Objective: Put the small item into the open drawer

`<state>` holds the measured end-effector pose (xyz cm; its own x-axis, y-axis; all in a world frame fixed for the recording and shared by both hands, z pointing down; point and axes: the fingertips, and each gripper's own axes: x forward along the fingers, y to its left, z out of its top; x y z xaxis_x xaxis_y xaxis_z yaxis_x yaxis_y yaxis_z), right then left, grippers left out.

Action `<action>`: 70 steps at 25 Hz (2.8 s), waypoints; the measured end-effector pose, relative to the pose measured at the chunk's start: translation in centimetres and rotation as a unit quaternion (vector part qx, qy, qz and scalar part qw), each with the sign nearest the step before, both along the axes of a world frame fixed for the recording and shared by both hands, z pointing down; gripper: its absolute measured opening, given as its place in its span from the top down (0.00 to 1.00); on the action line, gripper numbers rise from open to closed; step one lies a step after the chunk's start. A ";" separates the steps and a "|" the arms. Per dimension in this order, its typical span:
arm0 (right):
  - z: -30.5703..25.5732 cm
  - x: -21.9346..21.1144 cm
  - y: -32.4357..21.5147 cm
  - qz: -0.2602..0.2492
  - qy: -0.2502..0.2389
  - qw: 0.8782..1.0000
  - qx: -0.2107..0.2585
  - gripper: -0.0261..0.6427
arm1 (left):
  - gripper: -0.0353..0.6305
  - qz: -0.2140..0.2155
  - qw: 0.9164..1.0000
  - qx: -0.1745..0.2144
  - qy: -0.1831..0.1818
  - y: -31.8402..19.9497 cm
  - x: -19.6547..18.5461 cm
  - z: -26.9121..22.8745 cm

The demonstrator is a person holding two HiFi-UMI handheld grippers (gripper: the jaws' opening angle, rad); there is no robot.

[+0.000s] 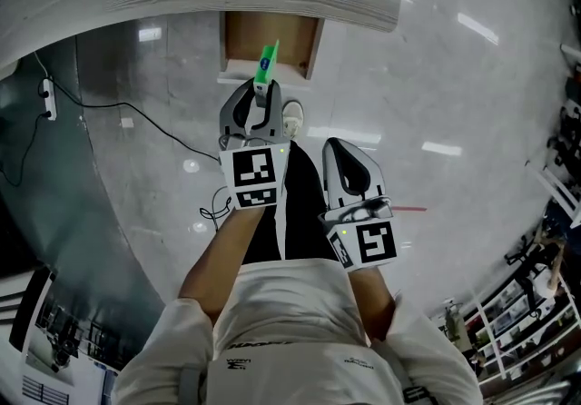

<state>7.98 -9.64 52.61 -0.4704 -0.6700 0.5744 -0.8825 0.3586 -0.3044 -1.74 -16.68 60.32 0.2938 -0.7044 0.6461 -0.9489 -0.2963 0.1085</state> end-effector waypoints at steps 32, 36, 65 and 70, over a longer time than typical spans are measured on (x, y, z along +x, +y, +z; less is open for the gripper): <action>1.3 1.4 0.1 -0.001 -0.002 1.000 -0.010 0.91 | 0.80 -0.036 0.998 -0.051 -0.013 -3.3 -0.2 6.5; 1.5 1.2 0.0 -0.008 -0.003 1.000 -0.010 0.91 | 0.79 -0.034 0.998 -0.054 -0.015 -3.6 -0.1 6.8; 2.4 1.4 -0.1 -0.001 -0.009 1.000 -0.022 0.91 | 0.79 -0.043 0.996 -0.077 -0.005 -4.8 0.5 9.7; 2.3 1.1 0.2 -0.001 -0.006 1.000 -0.020 0.91 | 0.76 -0.053 0.997 -0.064 -0.006 -4.7 0.2 9.2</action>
